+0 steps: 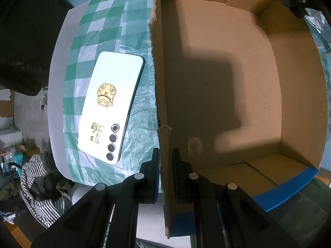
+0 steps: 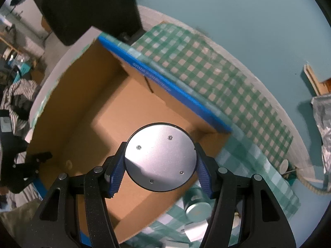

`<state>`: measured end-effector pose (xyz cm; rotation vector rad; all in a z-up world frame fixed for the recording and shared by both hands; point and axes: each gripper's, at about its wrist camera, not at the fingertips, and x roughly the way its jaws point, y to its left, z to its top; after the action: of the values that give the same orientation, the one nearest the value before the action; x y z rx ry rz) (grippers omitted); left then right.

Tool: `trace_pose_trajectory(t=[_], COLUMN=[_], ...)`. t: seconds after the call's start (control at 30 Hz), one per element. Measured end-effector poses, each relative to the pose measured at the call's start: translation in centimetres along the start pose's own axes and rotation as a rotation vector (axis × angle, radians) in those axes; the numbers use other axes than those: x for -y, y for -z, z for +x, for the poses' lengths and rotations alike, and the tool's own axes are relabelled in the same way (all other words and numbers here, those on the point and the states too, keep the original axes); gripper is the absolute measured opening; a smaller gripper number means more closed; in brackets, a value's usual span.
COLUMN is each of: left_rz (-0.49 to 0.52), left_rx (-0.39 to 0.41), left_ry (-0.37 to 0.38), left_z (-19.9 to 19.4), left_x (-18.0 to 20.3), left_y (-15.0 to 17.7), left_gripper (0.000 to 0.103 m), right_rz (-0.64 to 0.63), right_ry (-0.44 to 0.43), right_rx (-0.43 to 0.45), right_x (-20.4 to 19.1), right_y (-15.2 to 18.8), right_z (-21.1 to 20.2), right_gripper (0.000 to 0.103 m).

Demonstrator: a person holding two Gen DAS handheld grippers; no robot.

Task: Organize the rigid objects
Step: 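Carry the silver disc into the box and open the right gripper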

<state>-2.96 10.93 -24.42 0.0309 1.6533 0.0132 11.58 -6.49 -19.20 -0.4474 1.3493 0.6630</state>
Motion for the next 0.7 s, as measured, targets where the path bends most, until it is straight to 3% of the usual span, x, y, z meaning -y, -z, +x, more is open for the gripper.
trace_pose_trajectory(t=[0.3, 0.7], left_rz=[-0.022, -0.001], left_rx=[-0.026, -0.044], left_ry=[0.009, -0.010], left_z=[0.9, 1.4], left_x=[-0.3, 0.1], left_y=[-0.1, 0.2], left_gripper=[0.011, 0.011], right_rz=[-0.013, -0.019], right_ry=[0.014, 0.031], right_rx=[-0.096, -0.070], right_x=[0.5, 1.1], right_y=[1.0, 1.6], right_z=[2.7, 2.3], right_gripper=[0.062, 0.062])
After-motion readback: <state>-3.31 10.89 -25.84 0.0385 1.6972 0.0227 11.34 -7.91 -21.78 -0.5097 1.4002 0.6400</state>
